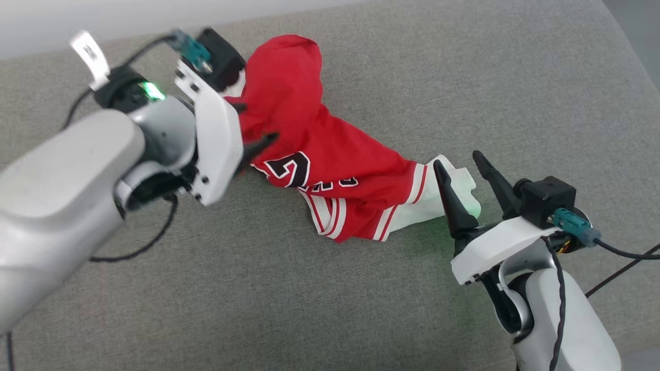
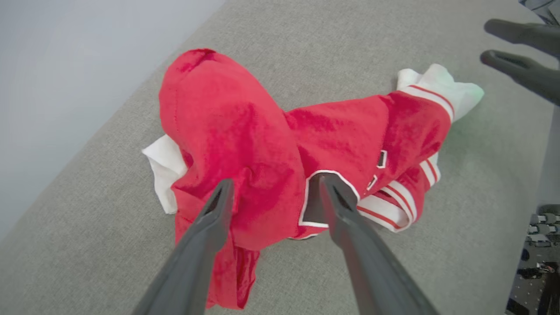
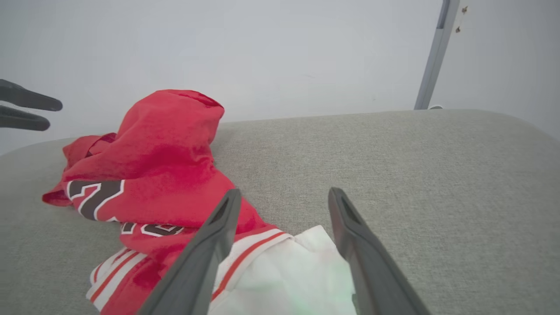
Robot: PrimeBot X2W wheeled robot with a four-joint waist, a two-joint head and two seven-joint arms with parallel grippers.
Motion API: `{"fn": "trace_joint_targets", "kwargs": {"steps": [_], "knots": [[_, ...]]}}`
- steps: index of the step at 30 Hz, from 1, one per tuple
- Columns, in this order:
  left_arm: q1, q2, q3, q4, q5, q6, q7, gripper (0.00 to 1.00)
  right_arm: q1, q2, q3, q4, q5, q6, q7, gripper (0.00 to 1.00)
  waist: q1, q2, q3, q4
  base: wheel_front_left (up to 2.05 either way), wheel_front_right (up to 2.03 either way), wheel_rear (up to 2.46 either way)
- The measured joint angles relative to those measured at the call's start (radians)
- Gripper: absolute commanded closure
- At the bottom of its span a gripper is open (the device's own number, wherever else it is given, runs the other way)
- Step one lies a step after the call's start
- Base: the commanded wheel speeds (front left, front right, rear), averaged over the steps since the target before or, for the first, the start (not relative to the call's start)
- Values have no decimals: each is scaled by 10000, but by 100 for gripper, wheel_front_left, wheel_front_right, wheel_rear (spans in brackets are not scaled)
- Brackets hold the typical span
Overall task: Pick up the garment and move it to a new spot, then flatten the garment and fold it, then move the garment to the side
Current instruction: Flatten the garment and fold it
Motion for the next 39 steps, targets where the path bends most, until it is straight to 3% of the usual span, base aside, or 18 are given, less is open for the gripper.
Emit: {"fn": "trace_joint_targets", "kwargs": {"steps": [6, 12, 28, 35, 39], "knots": [[655, 224, 23, -932, 48, 443, -686, 0, 261, -81, 59, -242, 10, 0, 297, 0, 0, 0, -302, 134, 0, 0, 0], [1379, 723, 351, -1536, 368, 1049, -2119, 0, 601, -211, -27, -337, 21, 0, 491, 0, 0, 0, -671, 342, 0, 0, 0], [4682, 2038, 1676, -2748, 21, 3521, -6717, 0, 1208, -1317, 560, -410, 552, 0, 2297, 0, 0, 0, -1577, 1478, 0, 0, 0], [6256, 2104, 2786, -3149, 125, 4194, -7229, 0, 1346, -1695, 823, -575, 840, 0, 3101, 0, 0, 0, -1775, 2186, 0, 0, 0], [7257, 1747, 3994, -3427, 821, 4328, -7239, 0, 1352, -1883, 999, -635, 926, -2, 3580, 0, 0, 0, -1821, 2589, 0, 0, 0]]}}
